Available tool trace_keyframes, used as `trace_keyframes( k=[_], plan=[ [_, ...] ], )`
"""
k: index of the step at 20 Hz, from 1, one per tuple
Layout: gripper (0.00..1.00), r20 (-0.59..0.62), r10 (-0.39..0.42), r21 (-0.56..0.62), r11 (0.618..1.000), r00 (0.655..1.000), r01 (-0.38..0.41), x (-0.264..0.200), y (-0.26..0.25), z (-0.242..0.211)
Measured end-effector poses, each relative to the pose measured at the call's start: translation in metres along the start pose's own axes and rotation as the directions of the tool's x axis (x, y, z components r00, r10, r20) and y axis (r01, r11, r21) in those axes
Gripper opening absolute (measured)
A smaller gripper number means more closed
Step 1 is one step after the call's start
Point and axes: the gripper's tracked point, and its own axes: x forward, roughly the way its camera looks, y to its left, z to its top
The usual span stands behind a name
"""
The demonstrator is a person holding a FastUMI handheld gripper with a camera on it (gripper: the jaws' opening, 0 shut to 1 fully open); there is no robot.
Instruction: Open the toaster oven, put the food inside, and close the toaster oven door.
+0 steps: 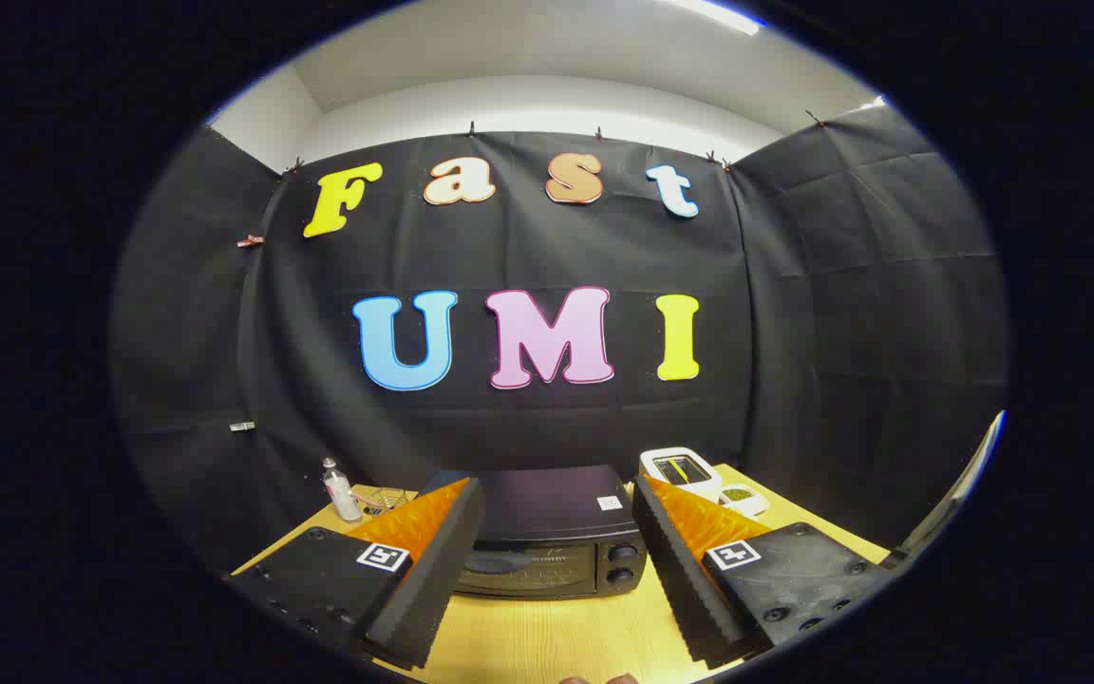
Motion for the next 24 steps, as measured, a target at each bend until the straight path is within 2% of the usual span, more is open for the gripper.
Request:
trace_keyframes(
  k=[14, 24],
  plan=[
    [0.97, -0.005, 0.028, -0.054, 0.998, 1.000, -0.028, 0.001, 0.018, -0.006],
    [0.97, -0.041, 0.051, -0.051, 0.997, 0.998, -0.053, 0.006, 0.037, -0.022]
  ],
)
